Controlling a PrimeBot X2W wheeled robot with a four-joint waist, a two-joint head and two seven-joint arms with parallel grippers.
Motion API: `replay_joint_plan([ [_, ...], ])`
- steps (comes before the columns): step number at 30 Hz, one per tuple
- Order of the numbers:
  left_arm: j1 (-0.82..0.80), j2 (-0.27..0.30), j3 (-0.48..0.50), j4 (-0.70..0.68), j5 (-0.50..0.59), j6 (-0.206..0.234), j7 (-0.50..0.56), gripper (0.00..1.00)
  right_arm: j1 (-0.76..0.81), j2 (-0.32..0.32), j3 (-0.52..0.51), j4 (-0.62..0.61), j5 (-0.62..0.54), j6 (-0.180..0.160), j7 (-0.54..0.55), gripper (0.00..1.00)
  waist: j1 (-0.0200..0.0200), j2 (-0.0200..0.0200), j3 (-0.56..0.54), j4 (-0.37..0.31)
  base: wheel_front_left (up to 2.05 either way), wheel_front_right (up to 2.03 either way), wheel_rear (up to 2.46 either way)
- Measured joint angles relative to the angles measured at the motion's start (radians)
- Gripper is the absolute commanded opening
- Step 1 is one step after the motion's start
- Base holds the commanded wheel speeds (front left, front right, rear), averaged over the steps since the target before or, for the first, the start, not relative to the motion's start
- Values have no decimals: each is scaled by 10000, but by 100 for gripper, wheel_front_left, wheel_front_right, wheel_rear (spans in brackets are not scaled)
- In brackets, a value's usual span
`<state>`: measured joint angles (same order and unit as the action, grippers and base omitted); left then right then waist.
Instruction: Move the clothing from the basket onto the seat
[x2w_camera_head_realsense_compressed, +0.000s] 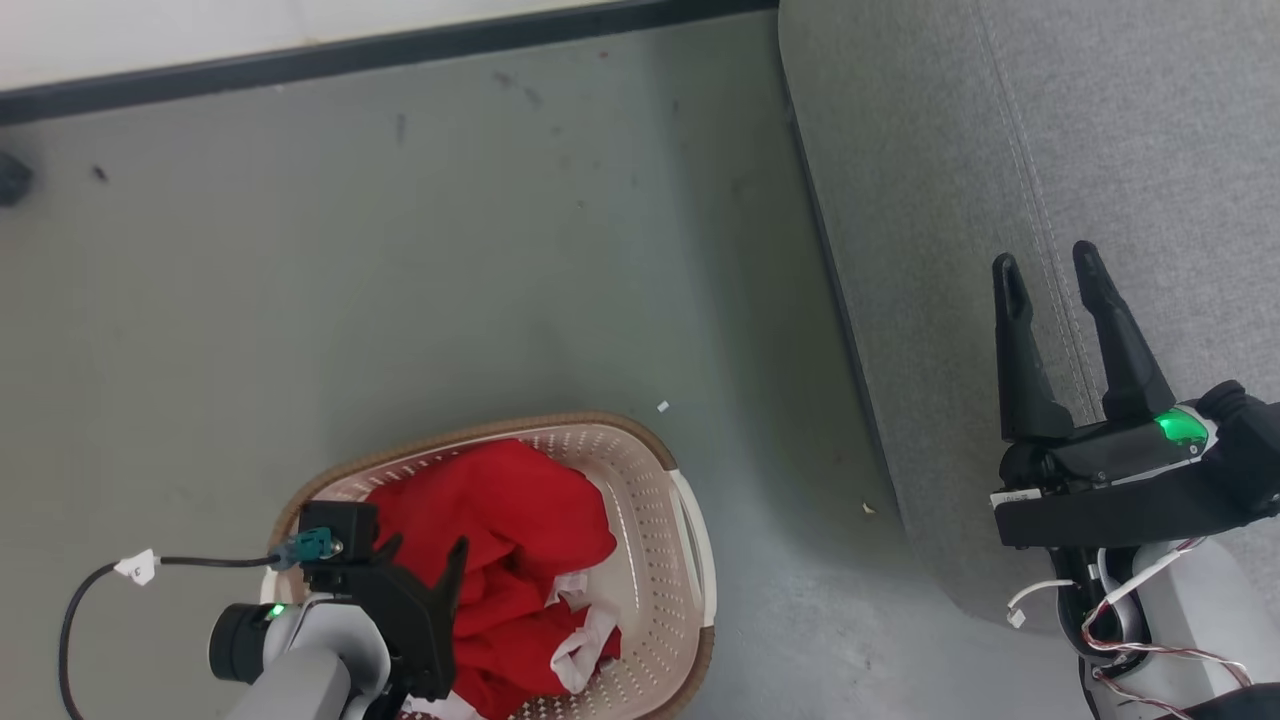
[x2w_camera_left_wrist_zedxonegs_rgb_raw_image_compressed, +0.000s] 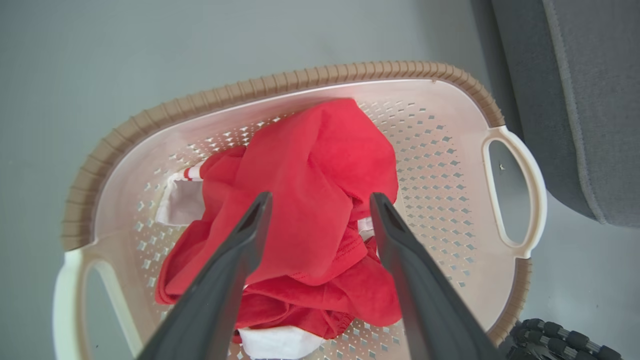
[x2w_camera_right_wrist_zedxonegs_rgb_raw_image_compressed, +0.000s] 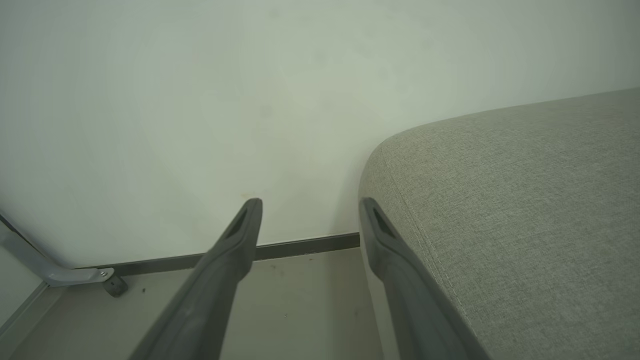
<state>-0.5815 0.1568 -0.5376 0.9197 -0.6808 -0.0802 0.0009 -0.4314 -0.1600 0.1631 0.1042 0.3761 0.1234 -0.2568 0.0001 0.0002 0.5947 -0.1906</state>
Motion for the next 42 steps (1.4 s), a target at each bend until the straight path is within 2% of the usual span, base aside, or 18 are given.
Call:
replay_joint_plan([
  [10, -816, 94, -196, 782, 247, -2, 150, 100, -97, 12, -138, -313, -127, 0, 0, 100, 0, 0, 869, -361, 0, 0, 0],
  [21, -1549, 351, -596, 1745, 828, 10, 502, 100, -240, 351, 19, -378, -274, 0, 0, 100, 0, 0, 1802, -798, 0, 0, 0],
  [26, -1795, 253, -757, 2061, 936, 13, 562, 100, -307, 366, -65, -355, -366, 0, 0, 100, 0, 0, 2051, -1028, 0, 0, 0],
  [27, -1848, 217, -779, 2105, 941, 15, 564, 77, -307, 366, -86, -355, -407, 0, 0, 100, 0, -1, 2083, -1056, 0, 0, 0],
  [28, -1895, 192, -784, 2153, 941, 13, 562, 44, -307, 374, -90, -355, -422, 2, 0, 100, 0, 0, 2108, -1078, 0, 0, 0],
  [29, -1922, 173, -786, 2199, 941, 13, 562, 4, -308, 393, -92, -347, -424, 0, 0, 100, 0, -1, 2126, -1094, 0, 0, 0],
  [30, -1934, 157, -786, 2261, 941, 13, 560, 0, -310, 412, -94, -337, -424, 2, 0, 100, -1, -1, 2135, -1101, 0, 0, 0],
  [42, -1946, -205, -941, 2583, 1122, -180, 111, 0, -361, 466, -221, 54, -510, 2, 0, 100, -2, -1, 1718, -873, 0, 0, 0],
])
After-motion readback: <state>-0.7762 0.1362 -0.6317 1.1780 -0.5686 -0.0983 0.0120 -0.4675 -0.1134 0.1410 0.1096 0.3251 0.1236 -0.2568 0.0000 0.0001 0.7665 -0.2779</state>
